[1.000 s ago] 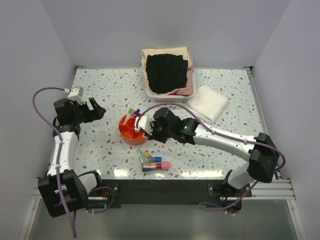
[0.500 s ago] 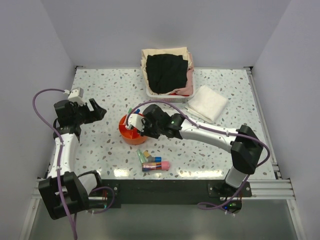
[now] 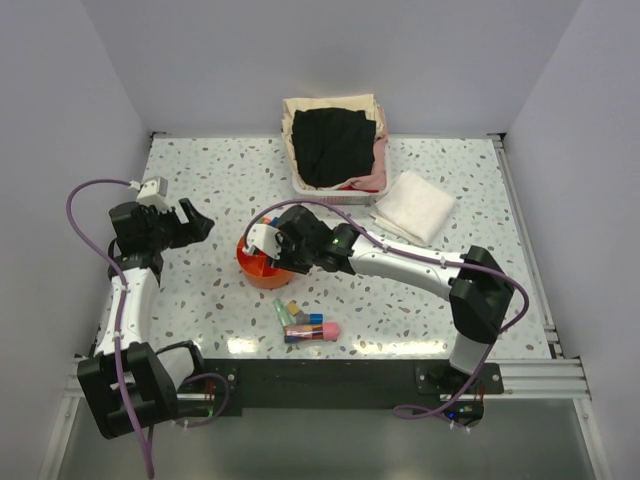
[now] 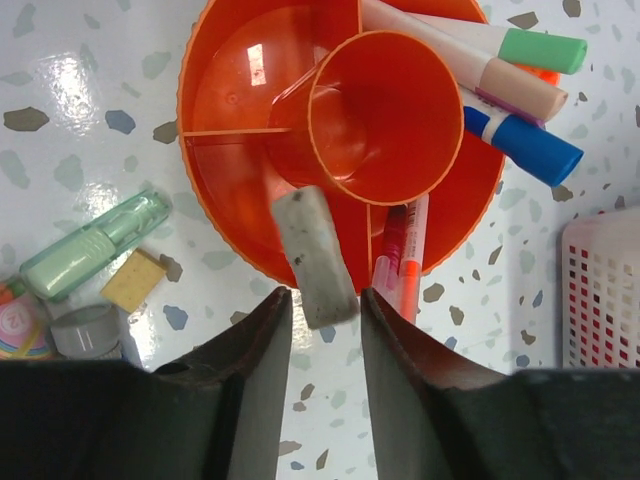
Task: Sort the stationery into containers
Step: Place the pen in the storage box, then pick up the pen from the center of the board.
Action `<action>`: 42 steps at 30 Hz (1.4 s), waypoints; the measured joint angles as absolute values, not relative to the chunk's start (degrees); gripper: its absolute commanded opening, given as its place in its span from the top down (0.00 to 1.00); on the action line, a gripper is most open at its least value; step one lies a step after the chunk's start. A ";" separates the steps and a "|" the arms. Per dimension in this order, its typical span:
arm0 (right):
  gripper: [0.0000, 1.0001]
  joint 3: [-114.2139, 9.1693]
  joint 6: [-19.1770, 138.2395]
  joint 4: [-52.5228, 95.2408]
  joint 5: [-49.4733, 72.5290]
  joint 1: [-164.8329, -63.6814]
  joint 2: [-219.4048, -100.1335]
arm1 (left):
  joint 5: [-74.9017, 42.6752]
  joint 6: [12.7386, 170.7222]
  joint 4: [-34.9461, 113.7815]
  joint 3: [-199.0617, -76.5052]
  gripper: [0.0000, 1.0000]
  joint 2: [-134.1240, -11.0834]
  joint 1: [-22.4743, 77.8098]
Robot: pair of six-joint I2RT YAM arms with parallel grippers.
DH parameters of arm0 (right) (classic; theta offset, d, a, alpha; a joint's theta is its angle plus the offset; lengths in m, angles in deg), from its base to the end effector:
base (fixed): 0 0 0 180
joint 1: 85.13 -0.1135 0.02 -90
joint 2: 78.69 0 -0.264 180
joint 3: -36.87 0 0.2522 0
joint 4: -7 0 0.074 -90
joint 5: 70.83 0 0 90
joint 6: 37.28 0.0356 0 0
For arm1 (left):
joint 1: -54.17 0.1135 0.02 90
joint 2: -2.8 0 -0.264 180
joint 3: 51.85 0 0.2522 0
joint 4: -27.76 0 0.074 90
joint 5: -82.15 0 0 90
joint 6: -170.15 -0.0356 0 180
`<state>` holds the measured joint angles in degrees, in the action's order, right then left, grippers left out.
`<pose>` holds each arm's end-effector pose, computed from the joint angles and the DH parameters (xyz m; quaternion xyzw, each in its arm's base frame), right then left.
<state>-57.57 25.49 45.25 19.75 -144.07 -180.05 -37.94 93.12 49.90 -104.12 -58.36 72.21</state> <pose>0.2065 0.3421 0.2642 -0.6301 0.6765 0.0997 0.3681 0.2258 0.0548 0.2518 -0.1016 0.8442 -0.2047 0.4849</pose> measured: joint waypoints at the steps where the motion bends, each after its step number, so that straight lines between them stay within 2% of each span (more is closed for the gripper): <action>1: 0.58 -57.57 25.45 45.10 20.16 -144.07 -180.01 | -37.98 93.12 49.71 -104.12 0.15 -58.36 72.21; 13: 0.61 -56.92 28.20 45.80 19.84 -144.05 -176.55 | -38.57 93.36 48.42 -103.22 0.15 -58.54 72.47; 19: 0.63 -54.25 36.58 46.52 14.48 -144.83 -175.09 | -38.18 93.52 48.46 -103.22 0.14 -58.54 72.49; 27: 0.64 -48.22 49.49 45.67 14.68 -147.46 -176.36 | -34.48 93.54 49.86 -103.22 0.14 -56.51 72.49; 34: 0.57 -48.26 55.57 43.20 16.54 -147.87 -182.00 | -33.37 93.49 49.93 -103.20 0.13 -53.93 72.49; 42: 0.54 -48.94 57.45 42.87 17.08 -148.53 -185.58 | -33.04 93.47 50.19 -102.43 0.13 -52.42 72.49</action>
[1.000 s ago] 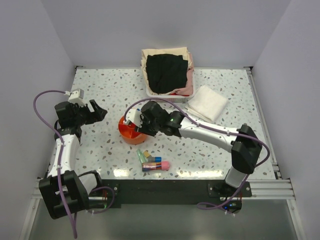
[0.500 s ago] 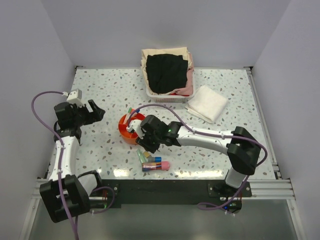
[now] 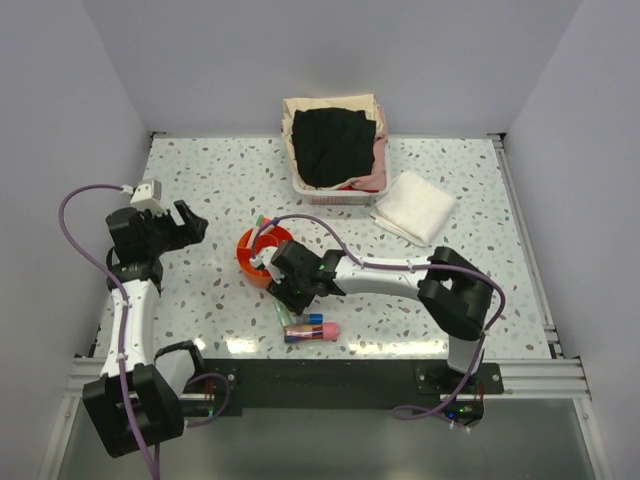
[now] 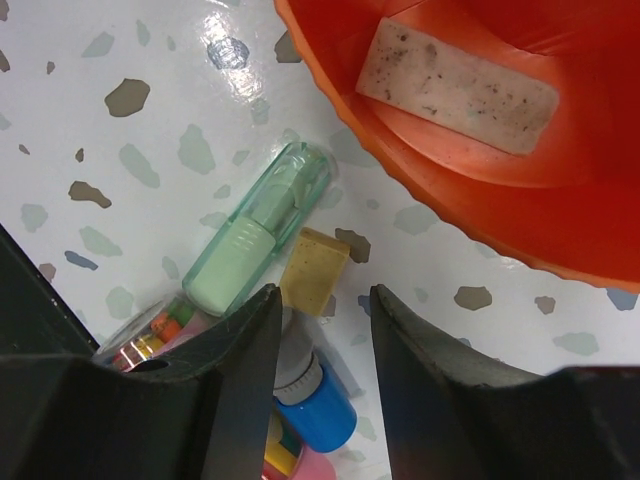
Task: Sort the stationery into containers
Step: Pick up the pen from the center of the board.
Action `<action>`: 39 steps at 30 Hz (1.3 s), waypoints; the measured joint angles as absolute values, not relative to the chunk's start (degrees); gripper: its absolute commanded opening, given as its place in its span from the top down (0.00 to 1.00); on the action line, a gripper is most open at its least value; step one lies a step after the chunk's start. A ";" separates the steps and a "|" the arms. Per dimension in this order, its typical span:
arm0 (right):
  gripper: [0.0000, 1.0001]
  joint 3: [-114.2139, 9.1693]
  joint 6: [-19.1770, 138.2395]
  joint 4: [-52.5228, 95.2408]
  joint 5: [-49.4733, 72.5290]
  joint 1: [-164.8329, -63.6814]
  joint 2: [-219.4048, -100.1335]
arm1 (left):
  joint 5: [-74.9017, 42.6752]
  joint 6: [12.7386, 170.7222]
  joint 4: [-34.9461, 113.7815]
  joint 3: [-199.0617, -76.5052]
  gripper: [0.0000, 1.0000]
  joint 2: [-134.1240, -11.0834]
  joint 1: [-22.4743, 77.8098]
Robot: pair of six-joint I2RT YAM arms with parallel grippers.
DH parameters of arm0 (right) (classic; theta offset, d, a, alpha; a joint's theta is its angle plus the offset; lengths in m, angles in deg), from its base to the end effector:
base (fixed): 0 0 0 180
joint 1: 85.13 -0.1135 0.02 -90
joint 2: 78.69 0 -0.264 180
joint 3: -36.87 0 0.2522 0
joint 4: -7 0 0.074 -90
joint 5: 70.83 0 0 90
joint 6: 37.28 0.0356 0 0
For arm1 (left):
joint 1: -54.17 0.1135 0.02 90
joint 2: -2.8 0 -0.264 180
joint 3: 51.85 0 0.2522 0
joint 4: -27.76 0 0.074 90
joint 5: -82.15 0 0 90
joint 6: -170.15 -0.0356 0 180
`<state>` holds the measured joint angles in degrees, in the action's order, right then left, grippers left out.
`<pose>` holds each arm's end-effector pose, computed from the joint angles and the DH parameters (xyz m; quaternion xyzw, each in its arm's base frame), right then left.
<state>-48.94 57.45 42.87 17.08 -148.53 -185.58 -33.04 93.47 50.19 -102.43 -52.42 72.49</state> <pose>0.1743 0.3509 0.1836 -0.4741 0.8331 0.1738 0.2258 0.2092 0.0533 0.2616 -0.1174 0.8319 -0.1636 0.5170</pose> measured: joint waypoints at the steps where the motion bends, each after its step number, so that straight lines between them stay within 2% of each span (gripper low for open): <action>1: 0.54 -48.96 57.73 42.83 17.08 -148.64 -185.60 | -33.02 93.47 50.19 -102.41 0.13 -52.42 72.49; 13: 0.51 -49.35 60.79 42.30 18.04 -149.47 -187.92 | -32.93 93.47 50.17 -102.37 0.13 -52.42 72.49; 18: 0.64 -49.42 62.10 42.17 18.92 -149.58 -189.10 | -32.91 93.45 50.17 -102.34 0.13 -52.42 72.49; 19: 0.72 -49.42 62.28 42.17 19.49 -149.58 -189.19 | -32.91 93.45 50.17 -102.34 0.13 -52.42 72.49; 21: 0.79 -49.42 62.43 42.17 19.70 -149.58 -189.19 | -32.91 93.47 50.17 -102.32 0.13 -52.42 72.49; 22: 0.85 -49.42 62.54 42.19 19.84 -149.55 -189.19 | -32.91 93.45 50.14 -102.28 0.13 -52.42 72.49; 25: 0.95 -49.62 62.32 42.46 20.01 -149.58 -189.14 | -32.91 93.47 50.14 -102.26 0.13 -52.46 72.49; 31: 1.00 -49.64 58.96 44.40 20.38 -149.60 -186.41 | -33.17 93.49 50.06 -102.26 0.13 -53.27 72.49; 39: 0.99 -51.56 49.93 45.65 21.78 -149.60 -172.99 | -34.57 93.82 49.64 -102.26 0.13 -55.76 72.49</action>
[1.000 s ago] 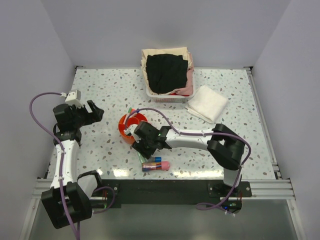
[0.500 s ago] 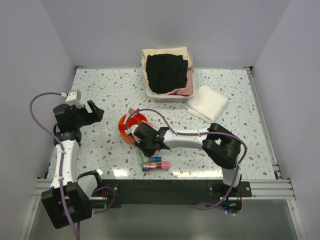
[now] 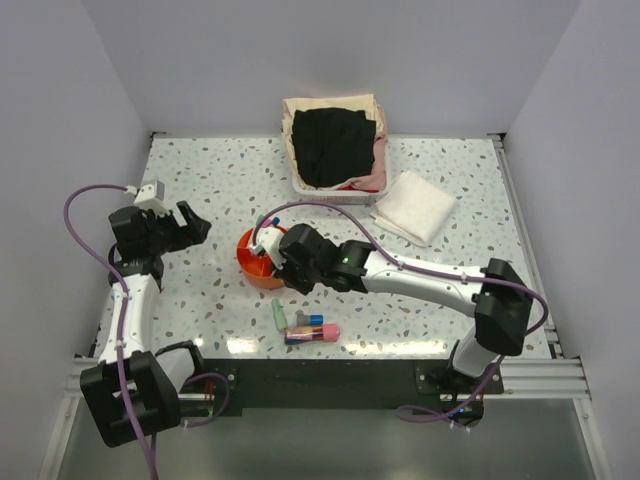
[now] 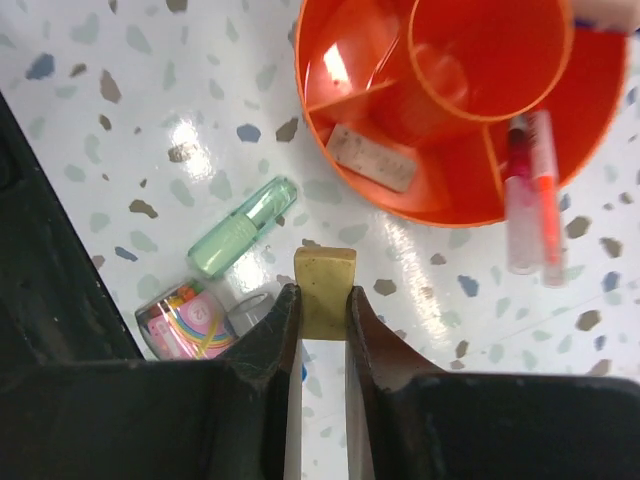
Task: Sort the stationery into containers
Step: Place the pen in the storage box.
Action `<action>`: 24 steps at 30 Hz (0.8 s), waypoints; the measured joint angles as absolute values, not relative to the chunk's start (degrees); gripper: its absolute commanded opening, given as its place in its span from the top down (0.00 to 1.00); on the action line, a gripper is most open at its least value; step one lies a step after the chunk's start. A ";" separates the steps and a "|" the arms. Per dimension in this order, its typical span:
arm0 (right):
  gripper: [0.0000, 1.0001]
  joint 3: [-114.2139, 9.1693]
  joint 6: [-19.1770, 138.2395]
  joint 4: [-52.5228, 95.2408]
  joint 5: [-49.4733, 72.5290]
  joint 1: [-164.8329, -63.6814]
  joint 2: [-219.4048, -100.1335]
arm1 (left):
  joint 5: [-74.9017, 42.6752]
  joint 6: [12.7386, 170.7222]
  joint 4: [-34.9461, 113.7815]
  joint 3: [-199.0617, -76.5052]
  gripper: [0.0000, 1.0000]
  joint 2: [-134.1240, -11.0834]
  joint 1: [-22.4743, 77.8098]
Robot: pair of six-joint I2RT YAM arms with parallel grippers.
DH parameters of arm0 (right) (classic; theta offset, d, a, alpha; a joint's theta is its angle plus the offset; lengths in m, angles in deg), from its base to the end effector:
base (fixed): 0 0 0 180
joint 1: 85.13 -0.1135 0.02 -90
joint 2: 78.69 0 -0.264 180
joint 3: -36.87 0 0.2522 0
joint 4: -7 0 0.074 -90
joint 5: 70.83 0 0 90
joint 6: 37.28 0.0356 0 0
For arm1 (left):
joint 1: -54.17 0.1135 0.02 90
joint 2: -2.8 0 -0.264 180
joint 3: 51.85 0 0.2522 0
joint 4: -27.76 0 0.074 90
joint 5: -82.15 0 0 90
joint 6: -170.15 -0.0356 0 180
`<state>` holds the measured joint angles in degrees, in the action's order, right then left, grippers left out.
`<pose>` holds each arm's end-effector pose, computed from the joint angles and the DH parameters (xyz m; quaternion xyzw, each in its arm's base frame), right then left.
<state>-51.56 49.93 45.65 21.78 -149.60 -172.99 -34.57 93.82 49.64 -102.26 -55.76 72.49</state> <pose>0.1604 0.3321 0.2741 -0.5033 0.7726 0.1801 0.3426 0.2172 0.0551 0.2500 -0.1212 0.8419 -0.1803 0.4940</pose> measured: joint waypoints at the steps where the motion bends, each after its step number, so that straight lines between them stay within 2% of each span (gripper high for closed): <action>1: 0.99 -51.87 48.95 45.63 21.78 -149.60 -172.03 | -34.73 94.08 49.53 -102.26 0.13 -55.92 72.49; 7: 0.97 -53.22 41.95 44.53 22.76 -149.60 -170.52 | -35.84 94.63 48.68 -102.26 0.13 -56.44 72.54; 24: 0.95 -57.27 33.32 42.00 24.69 -149.62 -179.63 | -36.85 94.59 48.42 -102.26 0.14 -56.20 72.54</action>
<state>-57.27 33.32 42.00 24.69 -149.62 -179.63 -36.85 94.59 48.42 -102.26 -56.20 72.54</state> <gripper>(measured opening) 0.180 0.860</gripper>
